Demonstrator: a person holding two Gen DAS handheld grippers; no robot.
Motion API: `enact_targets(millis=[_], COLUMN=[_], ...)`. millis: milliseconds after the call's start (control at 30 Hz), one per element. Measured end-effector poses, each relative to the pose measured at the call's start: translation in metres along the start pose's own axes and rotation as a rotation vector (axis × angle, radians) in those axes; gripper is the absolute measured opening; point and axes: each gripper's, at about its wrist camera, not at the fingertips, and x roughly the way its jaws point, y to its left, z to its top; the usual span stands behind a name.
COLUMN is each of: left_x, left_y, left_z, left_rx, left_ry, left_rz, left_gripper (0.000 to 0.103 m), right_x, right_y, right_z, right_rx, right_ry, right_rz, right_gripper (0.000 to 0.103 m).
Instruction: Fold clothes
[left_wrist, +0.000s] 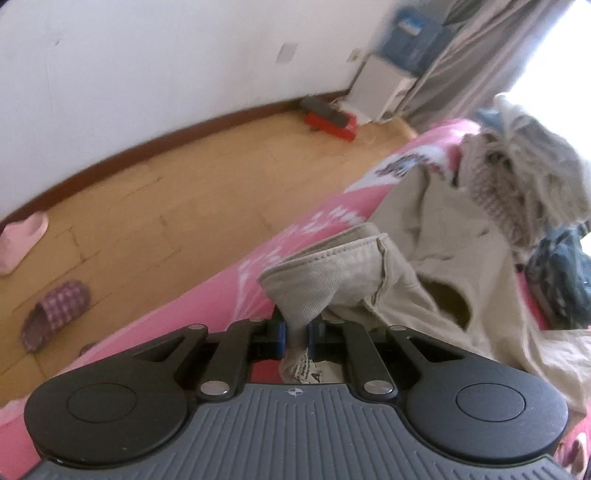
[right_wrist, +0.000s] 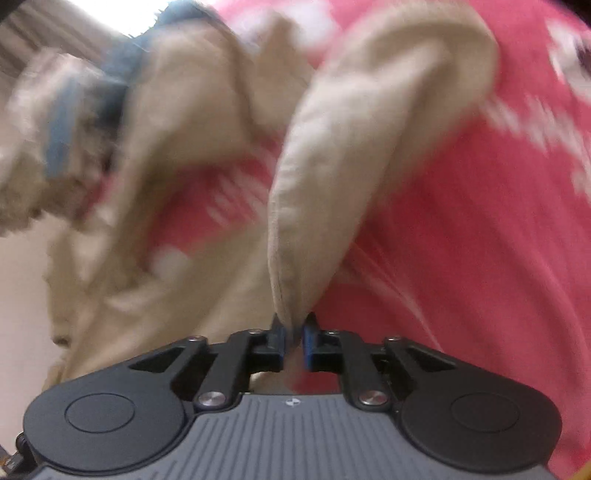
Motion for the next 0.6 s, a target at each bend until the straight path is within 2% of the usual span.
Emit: enact_targets(millis=[67, 133, 233, 333, 367, 400, 533, 600], left_x=[0.006, 0.008, 0.005, 0.000, -0.002, -0.004, -0.011, -0.012], left_y=[0.004, 0.005, 0.004, 0.007, 0.007, 0.007, 0.012, 0.016], left_z=[-0.008, -0.014, -0.019, -0.024, -0.025, -0.025, -0.031, -0.036], left_rx=[0.009, 0.034, 0.067, 0.060, 0.060, 0.061, 0.048, 0.040], left_ry=[0.033, 0.037, 0.022, 0.017, 0.014, 0.009, 0.001, 0.004], left_rz=[0.025, 0.033, 0.028, 0.020, 0.019, 0.018, 0.008, 0.004], left_gripper=[0.009, 0.010, 0.010, 0.010, 0.010, 0.010, 0.010, 0.010], right_x=[-0.016, -0.046, -0.093, -0.118, -0.118, -0.111, -0.051, -0.006], right_y=[-0.008, 0.000, 0.036, 0.090, 0.111, 0.135, 0.247, 0.305], right_z=[0.001, 0.002, 0.003, 0.020, 0.028, 0.036, 0.052, 0.051], right_rx=[-0.044, -0.194, -0.502, -0.717, -0.770, -0.818, -1.027, -1.149], right_ry=[0.026, 0.013, -0.018, -0.057, -0.075, -0.094, -0.123, -0.108], right_rz=[0.011, 0.041, 0.099, 0.274, 0.329, 0.376, 0.485, 0.488], right_gripper=[0.037, 0.040, 0.041, 0.047, 0.056, 0.058, 0.058, 0.056])
